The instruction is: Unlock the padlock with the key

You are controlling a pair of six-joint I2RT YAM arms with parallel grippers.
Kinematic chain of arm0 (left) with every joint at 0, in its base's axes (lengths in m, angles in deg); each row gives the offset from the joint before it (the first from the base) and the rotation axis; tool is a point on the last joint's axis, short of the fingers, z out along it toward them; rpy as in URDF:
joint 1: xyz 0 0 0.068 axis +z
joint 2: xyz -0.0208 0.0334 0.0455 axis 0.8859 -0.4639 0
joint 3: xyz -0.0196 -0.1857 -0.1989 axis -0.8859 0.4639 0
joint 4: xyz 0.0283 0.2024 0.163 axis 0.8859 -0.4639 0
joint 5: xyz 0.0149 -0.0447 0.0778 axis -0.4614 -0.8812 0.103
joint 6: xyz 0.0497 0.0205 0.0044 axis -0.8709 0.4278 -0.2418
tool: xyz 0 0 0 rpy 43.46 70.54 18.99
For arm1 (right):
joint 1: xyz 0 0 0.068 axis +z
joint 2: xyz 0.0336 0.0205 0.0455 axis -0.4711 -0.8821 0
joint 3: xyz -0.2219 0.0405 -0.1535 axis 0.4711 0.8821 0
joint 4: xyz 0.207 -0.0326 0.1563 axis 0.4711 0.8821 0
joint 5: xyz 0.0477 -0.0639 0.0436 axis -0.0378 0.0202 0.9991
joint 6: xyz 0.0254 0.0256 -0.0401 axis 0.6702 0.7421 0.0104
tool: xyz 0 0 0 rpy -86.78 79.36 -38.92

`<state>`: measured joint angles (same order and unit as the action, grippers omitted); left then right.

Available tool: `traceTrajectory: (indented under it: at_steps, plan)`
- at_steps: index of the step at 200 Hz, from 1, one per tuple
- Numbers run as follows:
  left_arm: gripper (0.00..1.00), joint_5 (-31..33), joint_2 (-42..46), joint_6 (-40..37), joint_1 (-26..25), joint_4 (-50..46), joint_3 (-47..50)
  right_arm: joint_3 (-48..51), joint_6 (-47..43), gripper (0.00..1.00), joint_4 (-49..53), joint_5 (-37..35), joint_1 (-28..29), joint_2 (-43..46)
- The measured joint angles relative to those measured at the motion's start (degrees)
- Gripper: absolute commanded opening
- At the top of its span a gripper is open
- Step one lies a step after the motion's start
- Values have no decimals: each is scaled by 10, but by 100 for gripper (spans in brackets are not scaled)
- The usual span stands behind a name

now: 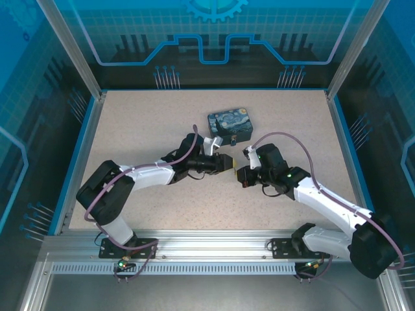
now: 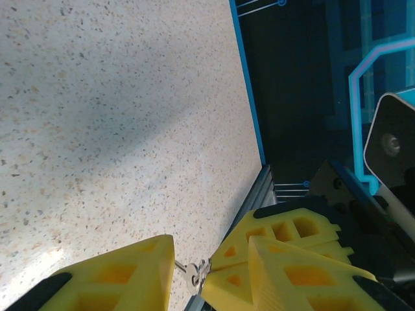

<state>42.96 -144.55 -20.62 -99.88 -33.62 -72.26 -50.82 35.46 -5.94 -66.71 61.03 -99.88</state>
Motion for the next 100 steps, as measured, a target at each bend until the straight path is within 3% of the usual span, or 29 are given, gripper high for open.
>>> traceTrajectory:
  at_steps: [51, 100]
  plan:
    - [26, -5, -5, 0, -1, 6, -9, -11, 5, 0, -9, 0, 2, -5]
    - [0, 0, -9, -2, 0, 2, -12, -12, 11, 0, -8, 0, 2, -5]
